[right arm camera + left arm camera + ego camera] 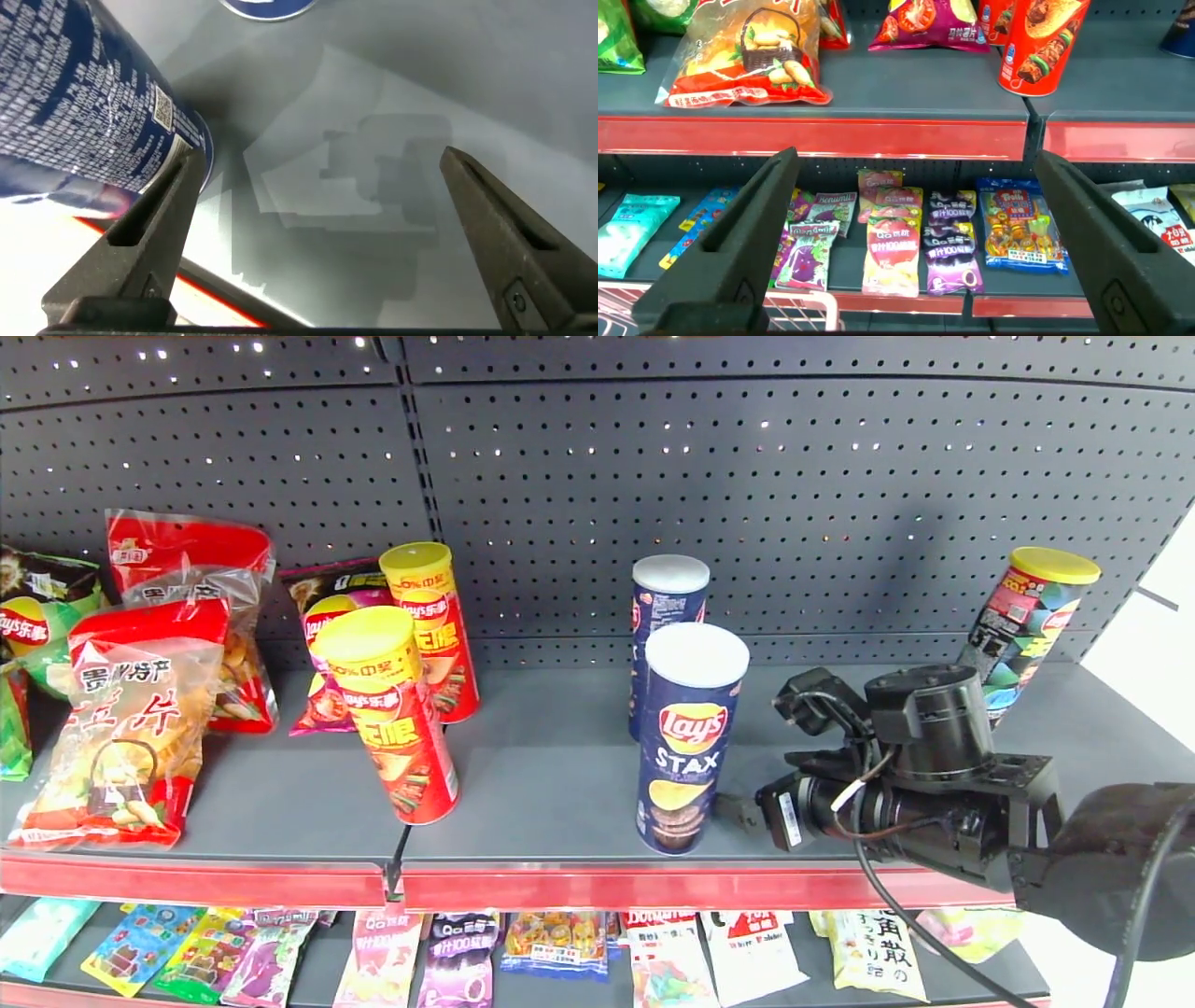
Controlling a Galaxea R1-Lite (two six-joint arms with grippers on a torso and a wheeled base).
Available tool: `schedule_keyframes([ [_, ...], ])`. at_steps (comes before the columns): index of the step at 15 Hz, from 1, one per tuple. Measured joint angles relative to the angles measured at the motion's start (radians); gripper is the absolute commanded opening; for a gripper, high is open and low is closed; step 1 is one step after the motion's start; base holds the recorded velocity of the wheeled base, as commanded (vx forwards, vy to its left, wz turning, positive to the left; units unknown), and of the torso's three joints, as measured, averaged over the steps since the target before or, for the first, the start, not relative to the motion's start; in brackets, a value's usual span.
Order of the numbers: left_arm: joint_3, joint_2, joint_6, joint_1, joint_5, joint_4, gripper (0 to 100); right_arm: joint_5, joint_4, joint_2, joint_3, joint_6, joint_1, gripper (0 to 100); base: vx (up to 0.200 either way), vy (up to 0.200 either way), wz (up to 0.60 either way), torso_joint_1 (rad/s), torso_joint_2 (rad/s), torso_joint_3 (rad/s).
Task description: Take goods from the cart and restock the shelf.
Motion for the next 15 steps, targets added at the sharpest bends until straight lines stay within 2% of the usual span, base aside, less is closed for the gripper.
schedule_keyframes([
  [15,0.0,0.0,0.0,0.0,0.0,0.0,100,0.0,0.0,0.022,-0.031,0.0,0.011,100,0.0,0.0,0.0,0.0,0.0,0.0],
])
